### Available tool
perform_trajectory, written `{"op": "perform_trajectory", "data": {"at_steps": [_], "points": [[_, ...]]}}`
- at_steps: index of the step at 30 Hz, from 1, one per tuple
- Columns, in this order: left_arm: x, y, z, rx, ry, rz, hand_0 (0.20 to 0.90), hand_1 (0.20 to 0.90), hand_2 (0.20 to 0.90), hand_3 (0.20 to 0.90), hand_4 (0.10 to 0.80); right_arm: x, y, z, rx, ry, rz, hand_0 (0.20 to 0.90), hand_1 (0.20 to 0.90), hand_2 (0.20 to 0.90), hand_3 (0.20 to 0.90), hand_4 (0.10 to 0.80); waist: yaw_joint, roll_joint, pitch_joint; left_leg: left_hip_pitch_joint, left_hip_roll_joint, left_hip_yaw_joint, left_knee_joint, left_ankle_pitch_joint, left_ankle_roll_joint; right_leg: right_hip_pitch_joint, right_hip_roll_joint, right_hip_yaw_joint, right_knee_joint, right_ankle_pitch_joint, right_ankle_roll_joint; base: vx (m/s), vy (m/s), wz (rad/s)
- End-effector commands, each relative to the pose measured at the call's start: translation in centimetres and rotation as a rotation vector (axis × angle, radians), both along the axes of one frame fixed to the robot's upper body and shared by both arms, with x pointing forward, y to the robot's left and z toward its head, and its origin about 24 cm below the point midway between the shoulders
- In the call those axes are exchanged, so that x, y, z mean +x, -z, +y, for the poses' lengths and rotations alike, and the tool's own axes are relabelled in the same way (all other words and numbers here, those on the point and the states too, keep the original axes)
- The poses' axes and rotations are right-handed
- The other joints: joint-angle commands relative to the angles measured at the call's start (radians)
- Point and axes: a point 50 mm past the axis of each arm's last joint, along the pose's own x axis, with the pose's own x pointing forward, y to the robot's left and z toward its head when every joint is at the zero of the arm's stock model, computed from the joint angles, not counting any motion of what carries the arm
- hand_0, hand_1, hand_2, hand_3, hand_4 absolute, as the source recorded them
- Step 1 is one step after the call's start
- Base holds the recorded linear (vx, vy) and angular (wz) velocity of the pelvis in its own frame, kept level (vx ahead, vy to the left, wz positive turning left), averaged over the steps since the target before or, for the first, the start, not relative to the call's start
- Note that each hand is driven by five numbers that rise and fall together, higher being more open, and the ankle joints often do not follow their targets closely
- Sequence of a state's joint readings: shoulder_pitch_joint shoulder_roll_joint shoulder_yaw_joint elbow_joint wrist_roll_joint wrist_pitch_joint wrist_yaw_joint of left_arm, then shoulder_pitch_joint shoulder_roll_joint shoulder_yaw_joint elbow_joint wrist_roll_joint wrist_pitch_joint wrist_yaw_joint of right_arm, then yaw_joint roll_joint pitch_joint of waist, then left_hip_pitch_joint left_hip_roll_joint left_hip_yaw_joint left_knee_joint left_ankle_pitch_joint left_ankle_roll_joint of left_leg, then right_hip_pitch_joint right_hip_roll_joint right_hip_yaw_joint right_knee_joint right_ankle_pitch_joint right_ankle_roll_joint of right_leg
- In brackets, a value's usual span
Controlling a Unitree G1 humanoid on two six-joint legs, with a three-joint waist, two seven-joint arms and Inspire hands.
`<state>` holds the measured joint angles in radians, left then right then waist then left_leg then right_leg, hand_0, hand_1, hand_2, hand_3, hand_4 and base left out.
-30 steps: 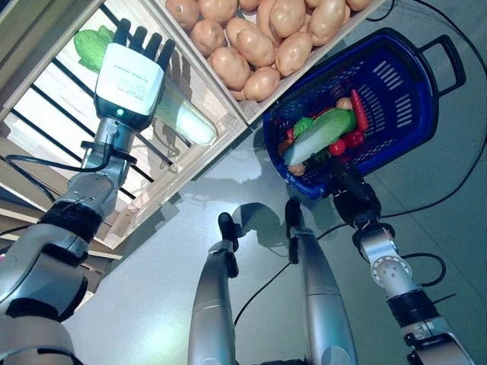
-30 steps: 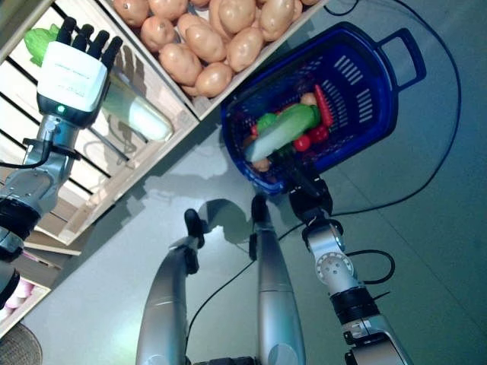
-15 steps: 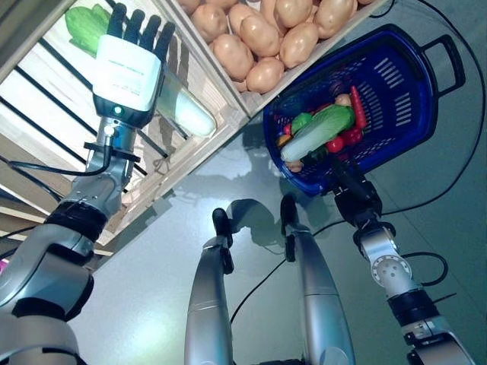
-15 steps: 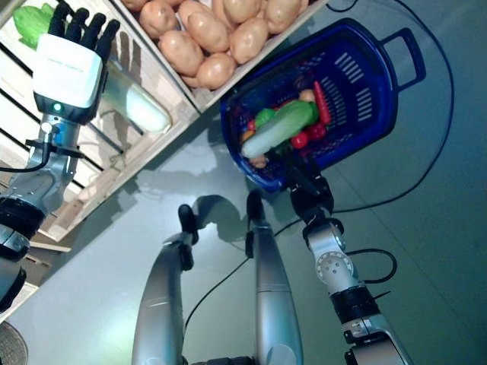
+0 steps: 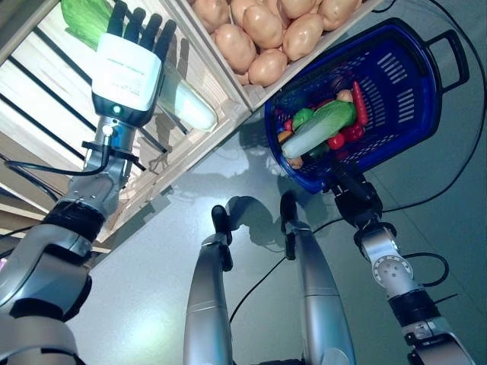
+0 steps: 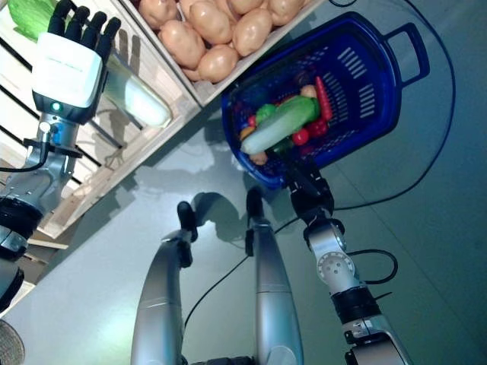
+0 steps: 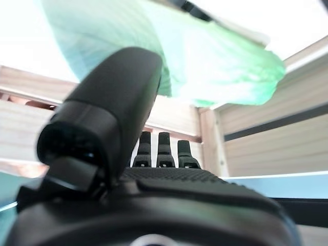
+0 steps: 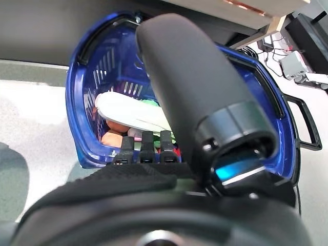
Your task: Put vegetables into the basket
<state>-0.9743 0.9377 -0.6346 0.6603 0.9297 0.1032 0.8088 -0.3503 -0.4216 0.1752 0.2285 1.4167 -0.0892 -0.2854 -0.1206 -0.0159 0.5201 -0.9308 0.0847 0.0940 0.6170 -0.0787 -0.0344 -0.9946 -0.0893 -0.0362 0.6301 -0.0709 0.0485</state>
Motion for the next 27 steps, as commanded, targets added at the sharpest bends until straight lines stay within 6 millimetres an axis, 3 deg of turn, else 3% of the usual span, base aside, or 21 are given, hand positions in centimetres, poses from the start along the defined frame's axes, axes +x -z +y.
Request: {"op": "perform_trajectory", "data": {"at_steps": [1,11,15,27], "points": [[-2.7,-5.6,1.1,0.059,0.037,-0.253,0.9,0.9,0.9,0.9,0.8,-0.9,-3.7,-1.2,-0.053,0.0,-0.189,0.9,0.9,0.9,0.9,0.8,0.008,0.001,0.0,0.042,-0.035,0.017,-0.072,0.019,-0.016,0.075,0.018,0.004,-0.014,0.003,0.014,0.0,0.0,0.0],[-4.1,-8.1,0.2,0.162,0.064,-0.159,0.9,0.9,0.9,0.9,0.8,-1.7,-3.7,-2.1,-0.076,-0.02,-0.195,0.9,0.9,0.9,0.9,0.8,0.005,0.011,0.0,0.059,-0.035,0.024,-0.096,0.027,-0.015,0.094,0.019,0.002,-0.039,0.003,0.01,0.0,0.0,0.0],[-4.2,-8.0,-0.4,0.231,0.076,-0.076,0.9,0.9,0.9,0.9,0.8,-1.9,-3.9,-2.3,-0.092,-0.026,-0.196,0.9,0.9,0.9,0.9,0.8,0.005,0.015,0.0,0.067,-0.036,0.027,-0.105,0.032,-0.015,0.104,0.018,0.0,-0.051,0.005,0.009,0.0,0.0,0.0],[-4.0,-8.2,-1.4,0.162,0.048,0.241,0.9,0.9,0.9,0.9,0.8,-2.4,-3.3,-2.8,-0.121,-0.05,-0.189,0.9,0.9,0.9,0.9,0.8,0.008,0.028,0.0,0.073,-0.032,0.039,-0.125,0.044,-0.012,0.117,0.005,-0.006,-0.072,0.006,0.006,0.002,0.007,-0.01]]}}
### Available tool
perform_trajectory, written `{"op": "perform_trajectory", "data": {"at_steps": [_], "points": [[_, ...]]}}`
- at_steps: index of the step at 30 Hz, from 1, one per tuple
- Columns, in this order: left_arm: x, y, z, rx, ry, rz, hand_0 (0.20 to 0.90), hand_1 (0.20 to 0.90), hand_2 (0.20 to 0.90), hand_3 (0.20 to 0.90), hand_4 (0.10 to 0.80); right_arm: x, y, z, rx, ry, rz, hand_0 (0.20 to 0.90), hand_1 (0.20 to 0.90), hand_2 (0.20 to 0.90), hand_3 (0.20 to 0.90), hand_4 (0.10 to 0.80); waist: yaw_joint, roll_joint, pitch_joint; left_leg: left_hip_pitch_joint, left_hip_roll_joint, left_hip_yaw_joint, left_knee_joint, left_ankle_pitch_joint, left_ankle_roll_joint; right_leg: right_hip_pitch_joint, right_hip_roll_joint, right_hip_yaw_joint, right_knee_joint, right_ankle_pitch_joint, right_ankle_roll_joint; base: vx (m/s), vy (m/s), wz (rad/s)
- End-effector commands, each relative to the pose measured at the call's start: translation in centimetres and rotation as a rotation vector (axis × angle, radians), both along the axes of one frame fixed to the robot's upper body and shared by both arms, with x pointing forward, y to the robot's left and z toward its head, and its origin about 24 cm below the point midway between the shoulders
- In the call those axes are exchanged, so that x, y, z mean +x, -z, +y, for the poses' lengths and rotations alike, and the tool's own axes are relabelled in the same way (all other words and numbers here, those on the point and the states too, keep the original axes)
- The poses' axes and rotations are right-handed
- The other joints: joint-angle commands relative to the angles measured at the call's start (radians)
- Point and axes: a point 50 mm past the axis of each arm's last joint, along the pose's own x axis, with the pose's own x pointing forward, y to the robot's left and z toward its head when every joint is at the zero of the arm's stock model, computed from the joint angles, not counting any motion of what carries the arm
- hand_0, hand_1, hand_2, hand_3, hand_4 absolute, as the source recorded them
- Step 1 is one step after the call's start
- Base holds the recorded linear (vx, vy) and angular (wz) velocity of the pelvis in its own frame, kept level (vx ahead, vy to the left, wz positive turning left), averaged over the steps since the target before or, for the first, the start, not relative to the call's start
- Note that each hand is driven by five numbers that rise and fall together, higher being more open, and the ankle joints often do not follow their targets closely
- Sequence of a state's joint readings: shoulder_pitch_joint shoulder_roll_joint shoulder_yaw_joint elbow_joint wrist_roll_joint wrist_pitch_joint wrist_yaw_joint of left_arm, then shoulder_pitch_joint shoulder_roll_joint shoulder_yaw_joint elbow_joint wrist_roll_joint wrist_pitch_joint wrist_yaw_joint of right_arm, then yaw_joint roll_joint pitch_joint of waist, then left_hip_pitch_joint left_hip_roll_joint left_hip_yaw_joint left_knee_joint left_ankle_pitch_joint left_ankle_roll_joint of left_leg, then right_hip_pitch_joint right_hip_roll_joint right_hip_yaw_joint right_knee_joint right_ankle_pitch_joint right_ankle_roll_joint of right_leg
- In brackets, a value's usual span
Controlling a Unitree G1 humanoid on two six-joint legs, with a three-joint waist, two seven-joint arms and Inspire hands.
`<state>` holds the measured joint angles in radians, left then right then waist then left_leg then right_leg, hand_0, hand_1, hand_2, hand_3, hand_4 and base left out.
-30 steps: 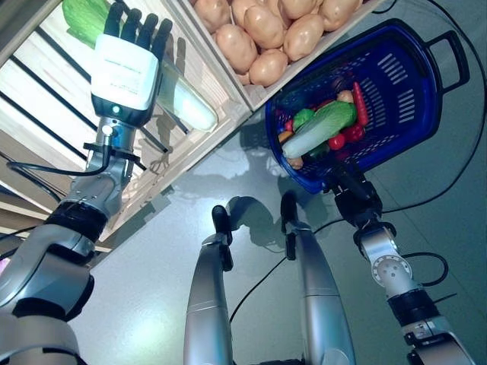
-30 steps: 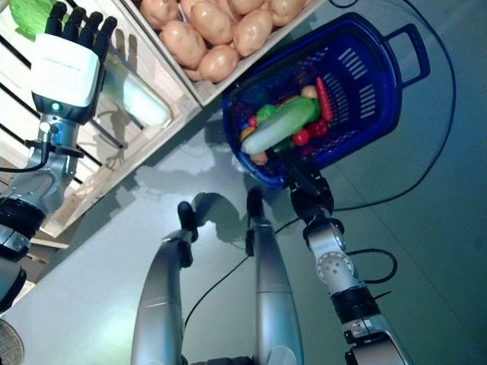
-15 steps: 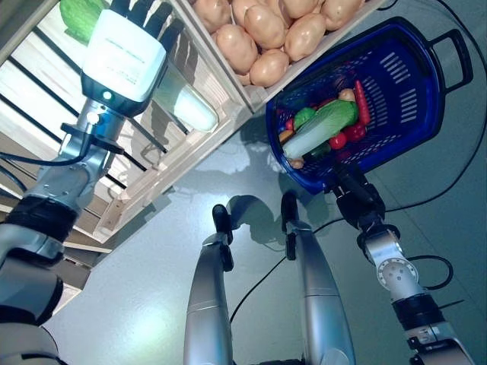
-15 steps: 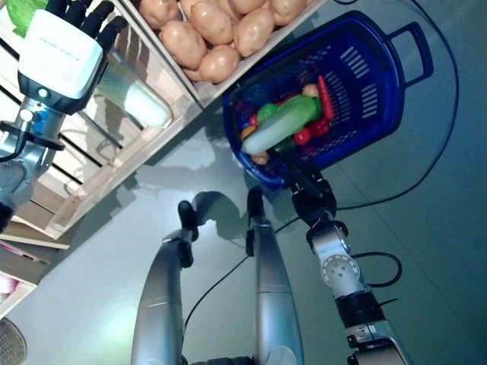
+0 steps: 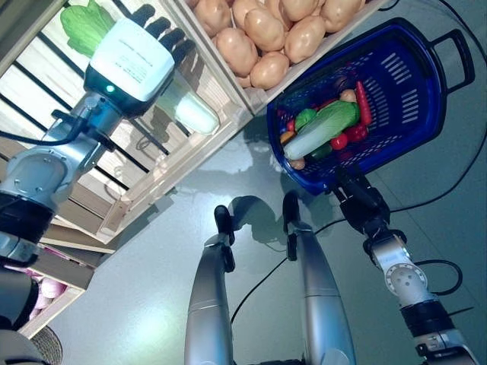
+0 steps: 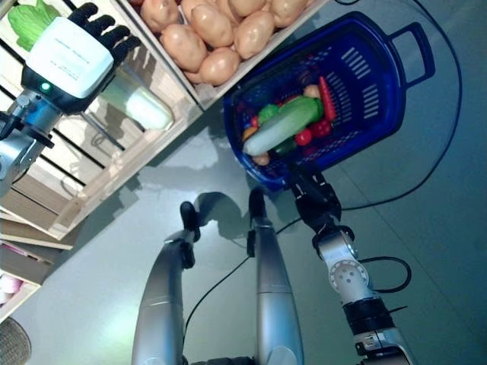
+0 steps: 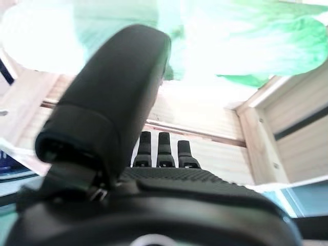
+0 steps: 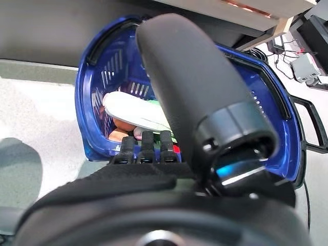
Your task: Put vegetables into the basket
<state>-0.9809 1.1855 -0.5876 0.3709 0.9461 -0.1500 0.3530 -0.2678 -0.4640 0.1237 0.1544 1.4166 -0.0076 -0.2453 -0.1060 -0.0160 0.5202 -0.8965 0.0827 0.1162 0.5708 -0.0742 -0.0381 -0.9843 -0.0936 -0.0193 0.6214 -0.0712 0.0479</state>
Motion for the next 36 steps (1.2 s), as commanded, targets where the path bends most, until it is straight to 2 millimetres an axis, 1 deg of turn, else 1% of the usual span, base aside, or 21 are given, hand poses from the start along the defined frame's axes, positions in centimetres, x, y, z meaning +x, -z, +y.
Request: {"op": "perform_trajectory", "data": {"at_steps": [1,3,5,10,16,19,21,30,33,36], "points": [[-1.8,-4.2,-0.8,-0.049,0.035,-0.065,0.9,0.9,0.9,0.9,0.8,-1.0,-3.5,-1.5,-0.094,-0.011,-0.197,0.9,0.9,0.9,0.9,0.8,-0.007,0.03,0.0,0.04,-0.032,0.017,-0.082,0.04,-0.008,0.108,0.009,-0.023,-0.068,0.008,0.007,0.0,0.0,0.0],[-1.7,-4.1,-0.6,-0.073,0.002,-0.028,0.9,0.9,0.9,0.9,0.8,-1.1,-3.5,-1.6,-0.099,-0.012,-0.195,0.9,0.9,0.9,0.9,0.8,-0.006,0.032,0.0,0.038,-0.031,0.017,-0.083,0.043,-0.009,0.109,0.006,-0.024,-0.071,0.009,0.006,0.001,0.007,-0.02],[-1.8,-4.1,-0.6,-0.087,-0.011,-0.036,0.9,0.9,0.9,0.9,0.8,-1.1,-3.4,-1.6,-0.099,-0.011,-0.193,0.9,0.9,0.9,0.9,0.8,-0.005,0.033,0.0,0.041,-0.033,0.017,-0.086,0.044,-0.008,0.113,0.008,-0.023,-0.075,0.009,0.005,0.0,0.0,0.0],[-2.4,-4.9,-0.5,-0.104,-0.039,-0.107,0.9,0.9,0.9,0.9,0.8,-1.4,-3.1,-1.6,-0.095,-0.013,-0.197,0.9,0.9,0.9,0.9,0.8,0.001,0.033,0.0,0.04,-0.032,0.015,-0.086,0.045,-0.006,0.114,0.002,-0.028,-0.076,0.008,0.003,0.0,0.0,0.0],[-2.9,-5.2,0.4,-0.134,-0.054,-0.166,0.9,0.9,0.9,0.9,0.8,-1.7,-2.6,-1.8,-0.089,-0.01,-0.194,0.9,0.9,0.9,0.9,0.8,0.008,0.034,0.0,0.042,-0.033,0.014,-0.082,0.045,-0.004,0.118,0.0,-0.033,-0.07,0.005,0.0,0.0,0.0,0.0],[-3.2,-5.3,0.5,-0.141,-0.059,-0.164,0.9,0.9,0.9,0.9,0.8,-1.9,-2.4,-1.8,-0.087,-0.011,-0.193,0.9,0.9,0.9,0.9,0.8,0.012,0.036,0.0,0.046,-0.034,0.013,-0.083,0.045,-0.002,0.122,-0.002,-0.037,-0.071,0.003,-0.001,0.001,-0.001,0.01],[-3.3,-5.1,0.6,-0.187,-0.053,-0.133,0.9,0.9,0.9,0.9,0.8,-2.0,-2.3,-1.8,-0.086,-0.01,-0.189,0.9,0.9,0.9,0.9,0.8,0.014,0.037,0.0,0.046,-0.034,0.012,-0.084,0.046,-0.002,0.122,-0.003,-0.039,-0.07,0.003,-0.002,0.002,-0.002,0.06],[-2.6,-3.5,0.8,-0.261,-0.137,0.024,0.9,0.9,0.9,0.9,0.8,-2.1,-2.1,-1.4,-0.086,-0.018,-0.189,0.9,0.9,0.9,0.9,0.8,0.015,0.037,0.0,0.052,-0.038,0.011,-0.094,0.05,0.002,0.132,-0.003,-0.041,-0.079,0.002,-0.002,0.0,0.0,0.0],[-2.5,-3.2,0.7,-0.262,-0.144,0.034,0.9,0.9,0.9,0.9,0.8,-2.0,-2.2,-1.3,-0.085,-0.018,-0.19,0.9,0.9,0.9,0.9,0.8,0.015,0.038,0.0,0.051,-0.038,0.011,-0.096,0.053,0.002,0.131,-0.004,-0.043,-0.078,0.002,-0.003,0.0,0.0,0.0],[-2.6,-3.4,0.7,-0.248,-0.14,-0.002,0.9,0.9,0.9,0.9,0.8,-2.0,-2.3,-1.4,-0.083,-0.016,-0.193,0.9,0.9,0.9,0.9,0.8,0.017,0.038,0.0,0.052,-0.037,0.01,-0.096,0.053,0.003,0.132,-0.006,-0.045,-0.077,0.001,-0.004,0.0,0.0,0.0]]}}
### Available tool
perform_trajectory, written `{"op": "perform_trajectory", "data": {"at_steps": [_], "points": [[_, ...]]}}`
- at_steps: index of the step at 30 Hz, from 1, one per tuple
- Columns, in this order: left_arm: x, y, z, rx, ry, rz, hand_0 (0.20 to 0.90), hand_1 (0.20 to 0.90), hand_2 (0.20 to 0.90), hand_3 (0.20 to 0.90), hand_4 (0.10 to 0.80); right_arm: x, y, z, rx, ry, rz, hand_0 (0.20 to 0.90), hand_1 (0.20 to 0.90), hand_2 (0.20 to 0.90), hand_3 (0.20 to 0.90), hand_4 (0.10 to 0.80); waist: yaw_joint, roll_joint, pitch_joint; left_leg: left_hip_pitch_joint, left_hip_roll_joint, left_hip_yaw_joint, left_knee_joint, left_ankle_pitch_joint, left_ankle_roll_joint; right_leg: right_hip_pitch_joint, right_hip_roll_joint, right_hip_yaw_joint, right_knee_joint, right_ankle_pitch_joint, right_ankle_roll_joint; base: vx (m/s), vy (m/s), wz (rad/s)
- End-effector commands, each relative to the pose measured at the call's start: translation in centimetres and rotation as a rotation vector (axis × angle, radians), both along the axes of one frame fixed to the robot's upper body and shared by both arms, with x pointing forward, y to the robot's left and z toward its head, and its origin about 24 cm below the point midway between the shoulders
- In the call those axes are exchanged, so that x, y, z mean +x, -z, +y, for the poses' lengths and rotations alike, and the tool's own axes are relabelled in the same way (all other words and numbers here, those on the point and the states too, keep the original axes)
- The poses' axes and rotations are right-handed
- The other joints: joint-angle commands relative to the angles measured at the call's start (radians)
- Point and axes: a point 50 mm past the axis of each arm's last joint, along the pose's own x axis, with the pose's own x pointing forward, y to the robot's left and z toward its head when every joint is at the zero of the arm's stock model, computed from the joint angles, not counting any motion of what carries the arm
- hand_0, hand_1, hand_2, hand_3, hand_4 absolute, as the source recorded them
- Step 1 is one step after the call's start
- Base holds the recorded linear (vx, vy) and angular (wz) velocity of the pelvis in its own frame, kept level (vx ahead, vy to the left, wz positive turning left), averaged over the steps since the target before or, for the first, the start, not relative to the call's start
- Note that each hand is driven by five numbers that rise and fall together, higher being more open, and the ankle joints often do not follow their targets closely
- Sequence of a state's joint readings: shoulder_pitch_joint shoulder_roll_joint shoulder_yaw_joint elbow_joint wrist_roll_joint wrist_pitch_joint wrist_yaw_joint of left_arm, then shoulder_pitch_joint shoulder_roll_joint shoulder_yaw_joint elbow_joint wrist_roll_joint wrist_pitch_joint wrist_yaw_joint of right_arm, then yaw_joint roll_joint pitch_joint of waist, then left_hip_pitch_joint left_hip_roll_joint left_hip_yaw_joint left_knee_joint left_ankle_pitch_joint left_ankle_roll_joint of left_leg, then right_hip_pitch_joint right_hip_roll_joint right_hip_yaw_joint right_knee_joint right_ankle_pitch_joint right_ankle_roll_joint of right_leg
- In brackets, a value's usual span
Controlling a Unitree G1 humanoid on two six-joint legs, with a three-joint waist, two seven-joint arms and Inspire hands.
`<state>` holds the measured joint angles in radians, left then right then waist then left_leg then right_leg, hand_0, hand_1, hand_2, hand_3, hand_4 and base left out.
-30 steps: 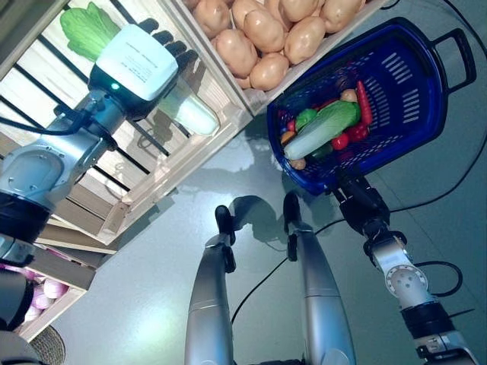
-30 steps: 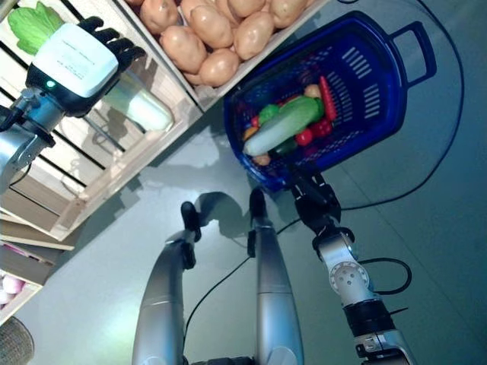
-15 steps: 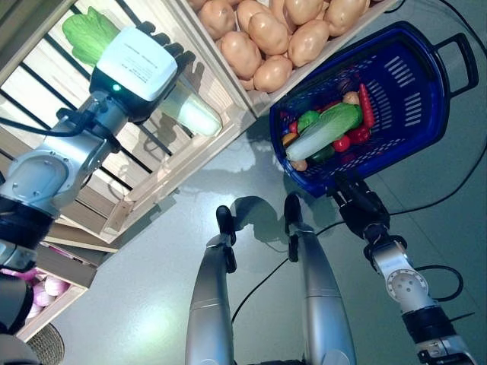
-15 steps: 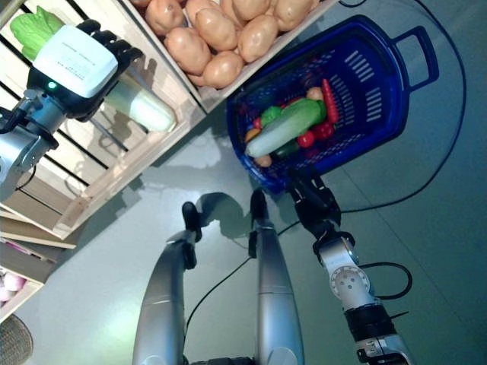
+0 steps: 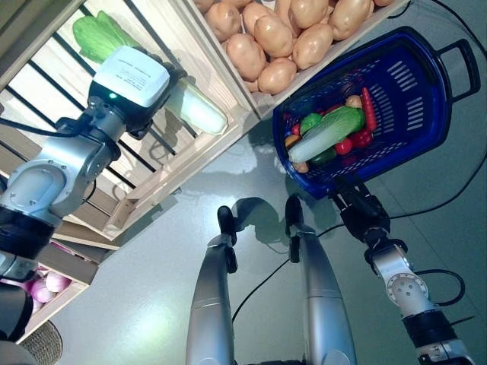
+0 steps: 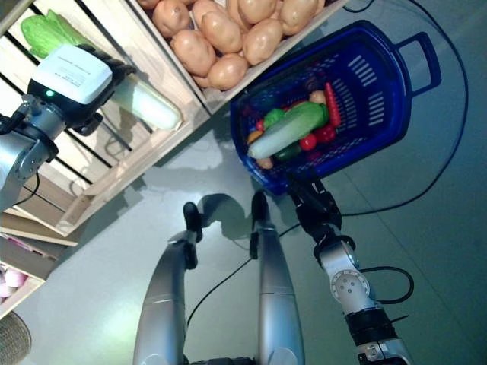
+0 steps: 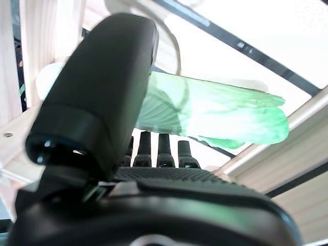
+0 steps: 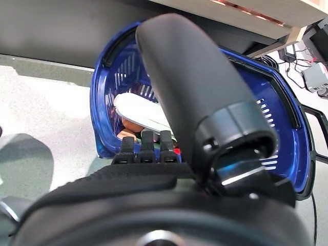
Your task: Put vegetables into the basket
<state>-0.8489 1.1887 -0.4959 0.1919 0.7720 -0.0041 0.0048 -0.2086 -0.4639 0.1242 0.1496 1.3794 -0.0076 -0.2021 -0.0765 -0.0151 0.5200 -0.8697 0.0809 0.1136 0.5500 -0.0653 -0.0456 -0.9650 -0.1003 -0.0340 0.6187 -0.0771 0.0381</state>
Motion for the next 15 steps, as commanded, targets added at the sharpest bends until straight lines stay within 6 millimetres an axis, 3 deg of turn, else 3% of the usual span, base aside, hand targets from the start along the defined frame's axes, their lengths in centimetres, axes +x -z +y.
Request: {"op": "perform_trajectory", "data": {"at_steps": [1,7,15], "points": [[-2.0,-4.8,0.8,-0.021,-0.028,-0.26,0.9,0.9,0.9,0.9,0.8,-0.9,-3.6,-1.1,-0.047,-0.007,-0.209,0.9,0.9,0.9,0.9,0.8,-0.012,0.037,0.0,0.025,-0.035,0.013,-0.074,0.044,0.01,0.112,0.001,-0.031,-0.073,0.006,0.006,0.0,0.0,0.0],[-2.5,-4.2,2.4,0.016,-0.009,-0.393,0.9,0.9,0.9,0.9,0.8,-1.1,-3.6,-1.6,-0.045,0.013,-0.216,0.9,0.9,0.9,0.9,0.8,-0.006,0.035,0.0,0.016,-0.031,0.008,-0.064,0.043,0.008,0.102,-0.003,-0.032,-0.064,0.006,0.006,0.0,0.0,0.0],[-2.2,-1.2,5.2,-0.038,-0.081,-0.349,0.9,0.9,0.9,0.9,0.8,-1.0,-3.8,-2.4,-0.044,0.036,-0.22,0.9,0.9,0.9,0.9,0.8,-0.005,0.03,0.0,-0.001,-0.027,0.002,-0.056,0.044,0.007,0.083,0.001,-0.032,-0.053,0.006,0.006,0.0,0.0,0.0]]}}
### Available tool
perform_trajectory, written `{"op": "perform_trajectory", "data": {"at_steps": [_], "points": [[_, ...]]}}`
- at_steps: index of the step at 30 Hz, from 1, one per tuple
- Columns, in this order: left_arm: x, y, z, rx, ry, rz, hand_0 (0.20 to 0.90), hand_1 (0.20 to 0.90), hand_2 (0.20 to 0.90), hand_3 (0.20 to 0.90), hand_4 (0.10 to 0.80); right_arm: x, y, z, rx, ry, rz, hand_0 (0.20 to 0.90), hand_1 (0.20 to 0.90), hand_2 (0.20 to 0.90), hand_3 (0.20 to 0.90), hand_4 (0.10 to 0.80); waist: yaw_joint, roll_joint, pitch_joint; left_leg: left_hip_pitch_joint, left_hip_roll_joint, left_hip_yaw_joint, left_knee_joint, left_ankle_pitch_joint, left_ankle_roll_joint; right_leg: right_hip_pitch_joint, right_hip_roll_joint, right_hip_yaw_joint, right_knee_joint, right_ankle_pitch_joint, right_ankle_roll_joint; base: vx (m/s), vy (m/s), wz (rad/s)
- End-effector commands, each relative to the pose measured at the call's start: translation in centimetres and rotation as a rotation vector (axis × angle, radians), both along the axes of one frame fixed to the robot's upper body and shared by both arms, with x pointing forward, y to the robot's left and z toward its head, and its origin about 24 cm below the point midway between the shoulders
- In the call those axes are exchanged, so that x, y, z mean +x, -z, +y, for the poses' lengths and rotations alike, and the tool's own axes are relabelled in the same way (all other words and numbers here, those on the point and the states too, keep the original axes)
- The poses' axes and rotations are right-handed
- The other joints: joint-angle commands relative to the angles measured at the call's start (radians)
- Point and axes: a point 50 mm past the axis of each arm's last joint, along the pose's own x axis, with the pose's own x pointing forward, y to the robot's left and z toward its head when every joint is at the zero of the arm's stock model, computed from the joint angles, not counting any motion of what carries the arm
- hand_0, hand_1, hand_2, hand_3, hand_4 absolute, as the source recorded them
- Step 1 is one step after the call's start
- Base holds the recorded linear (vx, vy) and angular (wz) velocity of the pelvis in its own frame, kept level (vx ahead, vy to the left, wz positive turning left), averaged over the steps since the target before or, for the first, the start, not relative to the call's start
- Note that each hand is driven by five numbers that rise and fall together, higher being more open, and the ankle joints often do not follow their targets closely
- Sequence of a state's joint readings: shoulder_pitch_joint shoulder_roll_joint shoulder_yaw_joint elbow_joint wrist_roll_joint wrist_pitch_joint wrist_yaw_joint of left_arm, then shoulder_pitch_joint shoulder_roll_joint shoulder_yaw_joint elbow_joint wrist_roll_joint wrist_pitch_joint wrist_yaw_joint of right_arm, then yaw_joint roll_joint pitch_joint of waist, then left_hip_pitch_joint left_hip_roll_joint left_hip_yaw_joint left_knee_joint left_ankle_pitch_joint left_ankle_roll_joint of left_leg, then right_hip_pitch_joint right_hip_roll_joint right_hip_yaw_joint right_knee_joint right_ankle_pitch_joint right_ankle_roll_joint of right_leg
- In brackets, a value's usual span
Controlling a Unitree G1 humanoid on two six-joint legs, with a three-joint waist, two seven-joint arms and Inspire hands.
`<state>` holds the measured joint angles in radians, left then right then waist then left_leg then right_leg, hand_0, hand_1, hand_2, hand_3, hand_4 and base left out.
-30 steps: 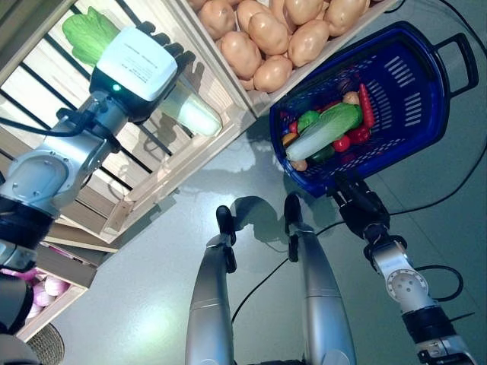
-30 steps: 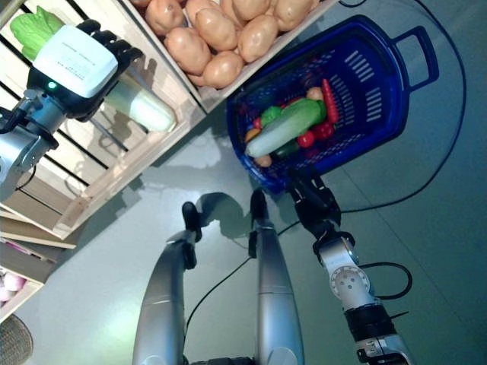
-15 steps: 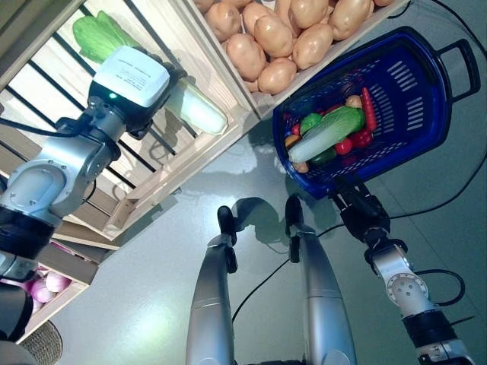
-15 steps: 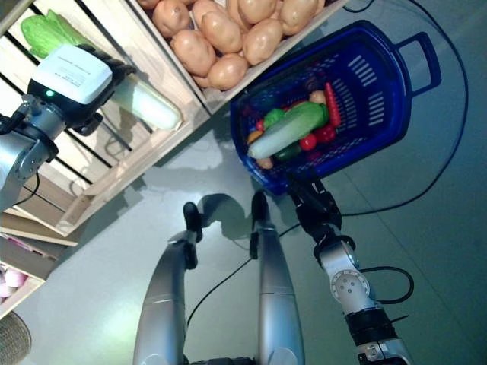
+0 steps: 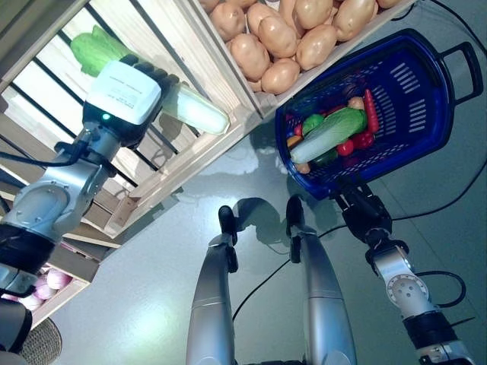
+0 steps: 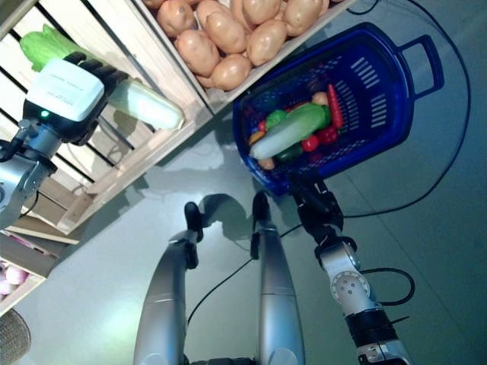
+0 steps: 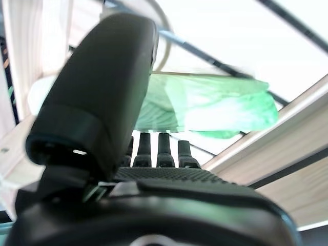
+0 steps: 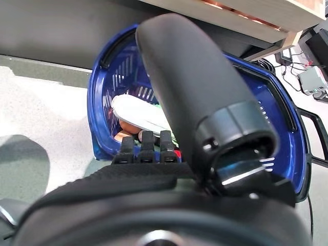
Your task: Put vegetables into the basket
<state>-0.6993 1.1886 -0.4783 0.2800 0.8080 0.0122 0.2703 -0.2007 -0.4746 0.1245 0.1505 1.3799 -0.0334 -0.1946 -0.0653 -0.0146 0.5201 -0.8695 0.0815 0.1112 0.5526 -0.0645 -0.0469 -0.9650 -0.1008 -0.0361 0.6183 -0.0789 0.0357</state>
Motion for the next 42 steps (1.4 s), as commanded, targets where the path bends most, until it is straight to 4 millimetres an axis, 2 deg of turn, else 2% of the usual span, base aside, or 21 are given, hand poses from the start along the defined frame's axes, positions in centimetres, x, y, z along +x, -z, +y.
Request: {"op": "perform_trajectory", "data": {"at_steps": [1,12,20,28,37,42], "points": [[-1.7,-4.7,2.4,-0.041,-0.065,-0.268,0.9,0.9,0.9,0.9,0.8,-0.9,-3.8,-1.9,-0.038,0.014,-0.205,0.9,0.9,0.9,0.9,0.8,-0.017,0.029,0.0,-0.004,-0.027,0.005,-0.057,0.043,0.008,0.081,0.003,-0.029,-0.051,0.008,0.008,0.0,0.0,0.0],[-2.1,-3.1,3.5,-0.098,-0.024,-0.491,0.9,0.9,0.9,0.9,0.8,-0.4,-4.3,-1.5,-0.037,0.005,-0.201,0.9,0.9,0.9,0.9,0.8,-0.014,0.02,0.0,-0.023,-0.023,-0.006,-0.034,0.038,0.004,0.06,0.009,-0.022,-0.02,-0.002,0.006,0.0,0.0,0.0],[-1.8,-2.2,3.8,-0.155,-0.046,-0.53,0.9,0.9,0.9,0.9,0.8,0.0,-4.7,-1.0,-0.038,0.001,-0.204,0.9,0.9,0.9,0.9,0.8,-0.014,0.011,0.0,-0.025,-0.021,-0.013,-0.031,0.039,0.001,0.058,0.015,-0.019,-0.015,-0.003,0.006,0.0,0.0,0.0],[-2.1,-2.8,3.6,-0.163,-0.015,-0.605,0.9,0.9,0.9,0.9,0.8,0.0,-4.8,-0.8,-0.03,0.009,-0.195,0.9,0.9,0.9,0.9,0.8,-0.013,0.007,0.0,-0.013,-0.019,-0.018,-0.039,0.042,-0.002,0.069,0.015,-0.021,-0.02,-0.001,0.009,0.002,-0.013,0.0],[-4.2,-4.8,2.9,-0.211,0.071,-0.732,0.9,0.9,0.9,0.9,0.8,-0.7,-4.4,-0.9,-0.029,0.012,-0.203,0.9,0.9,0.9,0.9,0.8,0.002,0.017,0.0,-0.002,-0.023,-0.018,-0.054,0.044,-0.003,0.082,0.013,-0.028,-0.032,-0.008,0.004,0.0,0.0,0.0],[-4.9,-4.1,2.6,-0.276,0.092,-0.719,0.9,0.9,0.9,0.9,0.8,-1.2,-4.0,-0.8,-0.028,0.019,-0.205,0.9,0.9,0.9,0.9,0.8,0.008,0.02,0.0,0.004,-0.026,-0.021,-0.067,0.047,-0.004,0.093,0.013,-0.033,-0.046,-0.011,0.003,-0.001,-0.007,0.01]]}}
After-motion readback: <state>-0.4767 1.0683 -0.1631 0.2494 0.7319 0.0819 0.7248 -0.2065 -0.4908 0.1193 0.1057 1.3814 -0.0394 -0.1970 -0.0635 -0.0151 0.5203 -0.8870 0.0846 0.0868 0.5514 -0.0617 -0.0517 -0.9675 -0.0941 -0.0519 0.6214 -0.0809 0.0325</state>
